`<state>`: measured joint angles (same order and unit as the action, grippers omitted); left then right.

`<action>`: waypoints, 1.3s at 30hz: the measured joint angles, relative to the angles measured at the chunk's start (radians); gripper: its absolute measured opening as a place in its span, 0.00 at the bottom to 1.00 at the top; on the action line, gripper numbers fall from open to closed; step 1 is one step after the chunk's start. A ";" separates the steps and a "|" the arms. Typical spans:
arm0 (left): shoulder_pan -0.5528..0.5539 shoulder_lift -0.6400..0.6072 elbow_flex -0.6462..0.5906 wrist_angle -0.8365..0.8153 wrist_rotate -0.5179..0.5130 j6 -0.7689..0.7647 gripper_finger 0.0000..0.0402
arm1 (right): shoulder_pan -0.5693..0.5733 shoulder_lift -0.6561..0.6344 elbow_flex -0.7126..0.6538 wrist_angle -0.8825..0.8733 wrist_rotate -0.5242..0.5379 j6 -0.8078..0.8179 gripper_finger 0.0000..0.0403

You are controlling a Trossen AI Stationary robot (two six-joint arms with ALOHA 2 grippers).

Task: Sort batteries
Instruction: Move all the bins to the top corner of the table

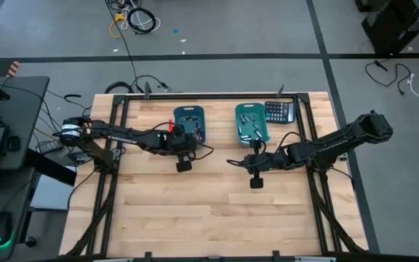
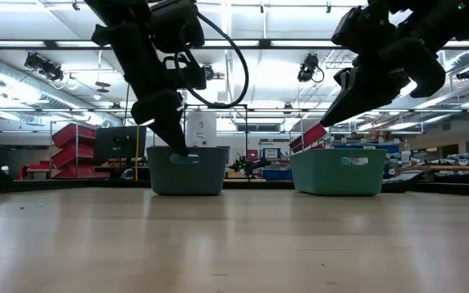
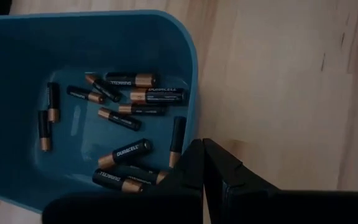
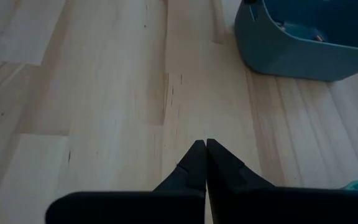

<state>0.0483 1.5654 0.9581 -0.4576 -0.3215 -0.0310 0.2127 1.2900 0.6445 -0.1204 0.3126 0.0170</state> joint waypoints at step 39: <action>0.266 0.001 0.000 0.074 0.136 0.210 0.00 | 0.000 -0.001 0.000 0.005 -0.001 0.007 0.00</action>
<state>0.3147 1.5661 0.9581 -0.3835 -0.1859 0.1787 0.2127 1.2892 0.6441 -0.1150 0.3119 0.0238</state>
